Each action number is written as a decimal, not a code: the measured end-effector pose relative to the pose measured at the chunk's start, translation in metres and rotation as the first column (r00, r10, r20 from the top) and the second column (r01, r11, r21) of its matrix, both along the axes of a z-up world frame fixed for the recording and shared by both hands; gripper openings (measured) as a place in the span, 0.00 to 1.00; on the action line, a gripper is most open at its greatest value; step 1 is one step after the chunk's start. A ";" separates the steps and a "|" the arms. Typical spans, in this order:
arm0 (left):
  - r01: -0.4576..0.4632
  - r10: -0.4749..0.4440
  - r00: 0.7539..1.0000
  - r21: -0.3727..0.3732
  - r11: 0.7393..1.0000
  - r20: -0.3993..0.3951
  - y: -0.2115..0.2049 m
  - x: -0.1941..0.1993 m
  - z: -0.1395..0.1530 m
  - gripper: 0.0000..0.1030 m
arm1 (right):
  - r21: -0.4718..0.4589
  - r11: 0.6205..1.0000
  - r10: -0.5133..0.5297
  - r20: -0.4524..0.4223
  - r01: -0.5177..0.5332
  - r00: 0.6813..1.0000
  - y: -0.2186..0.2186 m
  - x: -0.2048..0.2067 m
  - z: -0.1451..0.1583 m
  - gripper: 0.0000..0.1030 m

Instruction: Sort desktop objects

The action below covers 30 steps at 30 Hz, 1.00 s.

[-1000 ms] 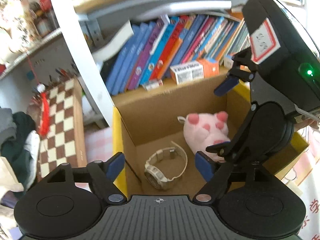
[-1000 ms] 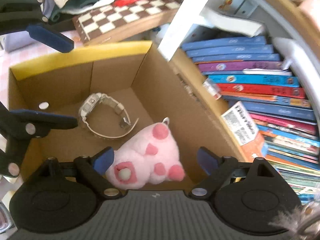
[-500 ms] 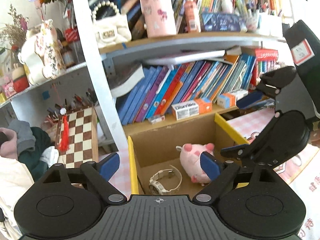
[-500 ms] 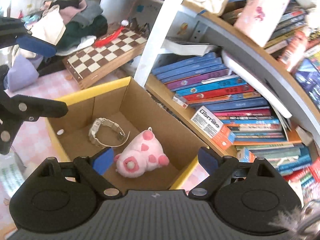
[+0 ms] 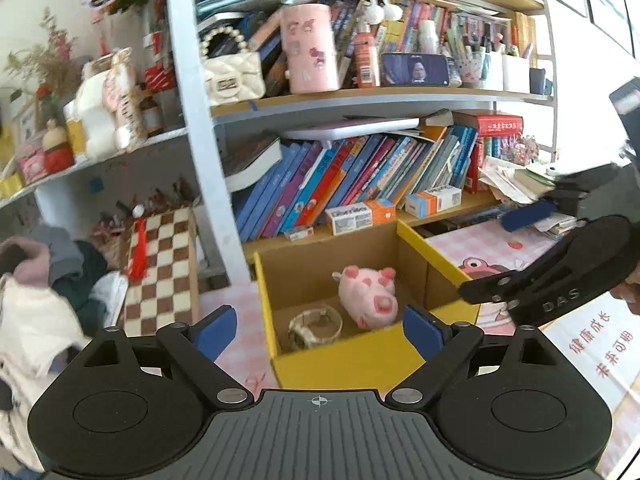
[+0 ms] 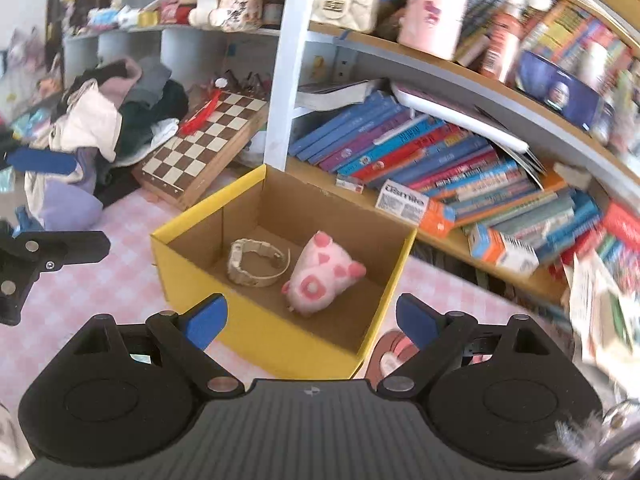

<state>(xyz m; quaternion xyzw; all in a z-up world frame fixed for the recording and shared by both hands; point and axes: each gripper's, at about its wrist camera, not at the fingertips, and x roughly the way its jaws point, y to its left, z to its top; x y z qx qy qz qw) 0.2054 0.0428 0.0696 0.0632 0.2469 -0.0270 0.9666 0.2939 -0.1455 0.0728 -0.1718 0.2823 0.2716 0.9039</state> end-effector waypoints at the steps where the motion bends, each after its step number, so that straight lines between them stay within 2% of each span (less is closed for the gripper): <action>1: -0.008 0.008 1.000 -0.011 1.000 -0.004 0.002 -0.006 -0.001 0.90 | 0.013 1.000 -0.015 -0.004 0.015 1.000 -0.002 -0.007 0.000 0.89; 5: -0.029 0.028 0.999 -0.051 0.998 -0.021 0.009 -0.027 -0.007 0.91 | 0.047 0.996 -0.078 -0.008 0.079 0.997 -0.008 -0.037 -0.005 0.89; 11: -0.054 0.051 0.998 -0.066 0.996 -0.040 0.014 -0.054 -0.017 0.91 | 0.081 0.984 -0.156 -0.040 0.159 0.987 -0.016 -0.074 -0.017 0.89; 20: -0.095 0.089 0.992 -0.057 0.994 -0.086 0.018 -0.085 -0.037 0.93 | 0.133 0.947 -0.284 -0.078 0.292 0.956 -0.033 -0.114 -0.037 0.89; 26: -0.107 0.101 0.988 -0.043 0.993 -0.119 0.015 -0.106 -0.051 0.93 | 0.149 0.930 -0.320 -0.129 0.337 0.939 -0.038 -0.141 -0.056 0.89; 30: -0.105 0.098 0.984 -0.043 0.993 -0.148 0.014 -0.117 -0.061 0.94 | 0.131 0.931 -0.320 -0.159 0.341 0.934 -0.035 -0.158 -0.069 0.89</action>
